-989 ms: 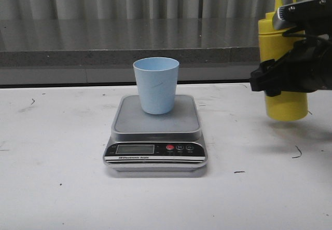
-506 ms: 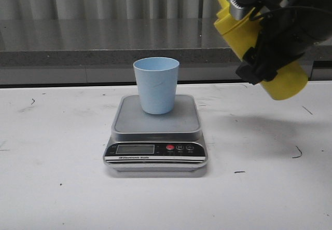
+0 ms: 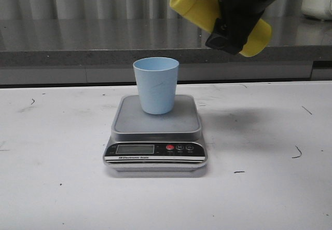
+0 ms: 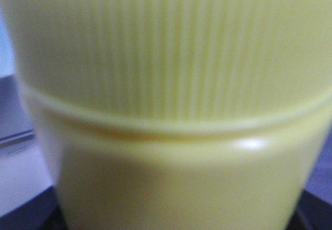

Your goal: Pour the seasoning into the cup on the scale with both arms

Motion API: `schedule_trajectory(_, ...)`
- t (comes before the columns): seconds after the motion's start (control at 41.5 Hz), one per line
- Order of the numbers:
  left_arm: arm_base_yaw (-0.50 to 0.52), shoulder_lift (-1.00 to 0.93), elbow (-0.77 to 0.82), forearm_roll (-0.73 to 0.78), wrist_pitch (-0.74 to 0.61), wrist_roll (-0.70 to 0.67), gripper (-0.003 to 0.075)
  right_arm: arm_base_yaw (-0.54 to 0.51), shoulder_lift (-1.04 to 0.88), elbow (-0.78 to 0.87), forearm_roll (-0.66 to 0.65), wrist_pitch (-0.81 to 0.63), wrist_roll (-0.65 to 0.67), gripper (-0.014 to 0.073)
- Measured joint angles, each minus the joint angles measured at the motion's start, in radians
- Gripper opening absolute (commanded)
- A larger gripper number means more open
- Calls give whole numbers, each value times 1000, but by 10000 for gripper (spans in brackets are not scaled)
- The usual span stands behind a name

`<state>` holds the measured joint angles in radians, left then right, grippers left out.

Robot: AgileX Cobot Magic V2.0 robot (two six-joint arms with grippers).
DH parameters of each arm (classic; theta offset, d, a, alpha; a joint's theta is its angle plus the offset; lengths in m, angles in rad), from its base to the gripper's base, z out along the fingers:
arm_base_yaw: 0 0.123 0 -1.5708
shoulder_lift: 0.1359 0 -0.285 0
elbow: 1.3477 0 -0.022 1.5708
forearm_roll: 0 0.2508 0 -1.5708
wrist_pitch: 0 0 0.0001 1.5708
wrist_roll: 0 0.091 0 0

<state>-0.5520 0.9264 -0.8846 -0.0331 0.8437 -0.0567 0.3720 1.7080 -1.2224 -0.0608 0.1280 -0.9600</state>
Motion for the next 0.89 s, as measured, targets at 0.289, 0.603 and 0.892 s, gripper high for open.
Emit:
schedule_trajectory(0.289, 0, 0, 0, 0, 0, 0, 418, 12, 60, -89, -238, 84, -8, 309)
schedule_trajectory(0.603, 0, 0, 0, 0, -2, 0, 418, 12, 88, -115, -406, 121, -8, 309)
schedule_trajectory(0.892, 0, 0, 0, 0, -2, 0, 418, 14, 103, -197, -463, 153, -8, 309)
